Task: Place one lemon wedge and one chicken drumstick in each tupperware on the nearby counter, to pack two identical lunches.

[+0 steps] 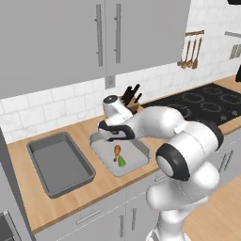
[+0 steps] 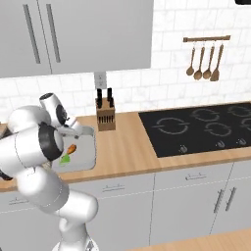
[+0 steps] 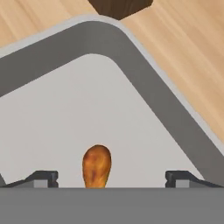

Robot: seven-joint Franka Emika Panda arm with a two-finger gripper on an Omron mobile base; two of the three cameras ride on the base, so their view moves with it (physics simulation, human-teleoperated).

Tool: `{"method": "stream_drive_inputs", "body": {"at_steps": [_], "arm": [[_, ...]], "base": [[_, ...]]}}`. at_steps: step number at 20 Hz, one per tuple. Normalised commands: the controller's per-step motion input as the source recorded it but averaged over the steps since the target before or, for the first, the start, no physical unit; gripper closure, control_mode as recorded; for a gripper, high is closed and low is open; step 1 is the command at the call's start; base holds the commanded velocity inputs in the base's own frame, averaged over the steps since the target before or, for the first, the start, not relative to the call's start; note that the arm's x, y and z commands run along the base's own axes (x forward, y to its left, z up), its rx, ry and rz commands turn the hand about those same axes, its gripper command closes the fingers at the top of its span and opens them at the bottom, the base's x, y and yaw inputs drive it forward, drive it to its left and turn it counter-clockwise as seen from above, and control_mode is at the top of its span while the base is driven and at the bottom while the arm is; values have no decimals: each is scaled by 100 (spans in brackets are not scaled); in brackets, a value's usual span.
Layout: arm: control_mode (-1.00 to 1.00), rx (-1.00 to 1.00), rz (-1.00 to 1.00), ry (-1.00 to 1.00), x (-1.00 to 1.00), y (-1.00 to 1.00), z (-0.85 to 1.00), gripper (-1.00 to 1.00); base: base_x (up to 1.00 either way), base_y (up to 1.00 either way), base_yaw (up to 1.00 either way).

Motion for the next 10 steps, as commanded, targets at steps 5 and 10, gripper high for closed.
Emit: {"method": "stream_drive_inputs", "body": {"at_steps": [5, 10], "arm": [[-100, 3, 0, -13, -100, -35, 0, -100], [-100, 4, 0, -8, -100, -28, 0, -100]], "base": [[0, 0, 0], [0, 0, 0]]}}
